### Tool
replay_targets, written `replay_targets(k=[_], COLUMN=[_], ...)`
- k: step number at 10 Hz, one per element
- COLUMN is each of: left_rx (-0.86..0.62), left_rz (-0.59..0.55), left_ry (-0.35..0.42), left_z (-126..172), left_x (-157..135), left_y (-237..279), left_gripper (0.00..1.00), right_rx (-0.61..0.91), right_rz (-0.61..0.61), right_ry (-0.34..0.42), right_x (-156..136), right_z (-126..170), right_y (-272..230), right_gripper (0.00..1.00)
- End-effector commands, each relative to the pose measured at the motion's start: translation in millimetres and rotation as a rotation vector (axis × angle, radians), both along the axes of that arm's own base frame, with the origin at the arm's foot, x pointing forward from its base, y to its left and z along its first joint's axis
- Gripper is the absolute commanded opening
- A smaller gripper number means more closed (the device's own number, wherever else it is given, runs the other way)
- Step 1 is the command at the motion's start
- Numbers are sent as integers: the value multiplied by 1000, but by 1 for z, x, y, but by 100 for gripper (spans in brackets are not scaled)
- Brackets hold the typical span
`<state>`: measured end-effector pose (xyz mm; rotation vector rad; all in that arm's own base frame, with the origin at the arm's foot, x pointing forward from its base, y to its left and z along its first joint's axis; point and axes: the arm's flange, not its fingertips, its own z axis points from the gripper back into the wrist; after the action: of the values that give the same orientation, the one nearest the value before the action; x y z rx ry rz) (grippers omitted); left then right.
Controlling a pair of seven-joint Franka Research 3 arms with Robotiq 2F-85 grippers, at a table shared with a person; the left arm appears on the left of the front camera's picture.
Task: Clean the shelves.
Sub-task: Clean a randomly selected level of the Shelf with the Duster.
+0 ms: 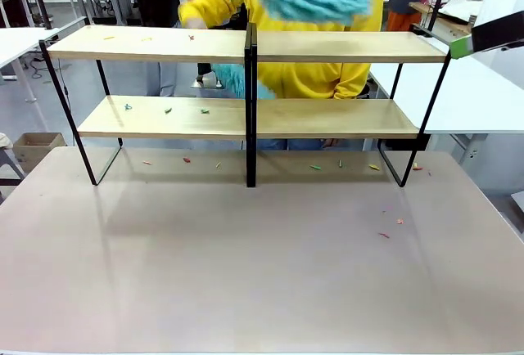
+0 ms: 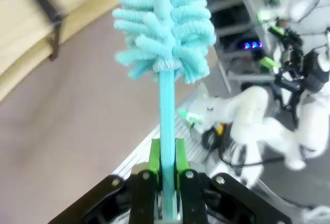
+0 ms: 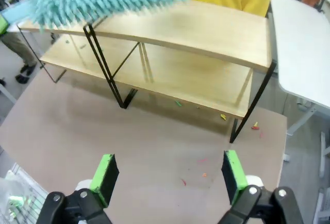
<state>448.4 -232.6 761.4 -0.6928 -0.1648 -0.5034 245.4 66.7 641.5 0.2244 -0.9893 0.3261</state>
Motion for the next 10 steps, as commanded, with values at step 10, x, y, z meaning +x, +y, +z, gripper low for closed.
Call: replay_targets(k=[10], left_rx=[-787], left_rz=[996], left_ry=[-100], left_z=[-93], left_x=[-235], left_y=[438], left_gripper=[13], right_rx=[-1], right_rz=[3], right_ry=[1], right_x=[0], right_z=[0], right_y=[0], right_gripper=[100])
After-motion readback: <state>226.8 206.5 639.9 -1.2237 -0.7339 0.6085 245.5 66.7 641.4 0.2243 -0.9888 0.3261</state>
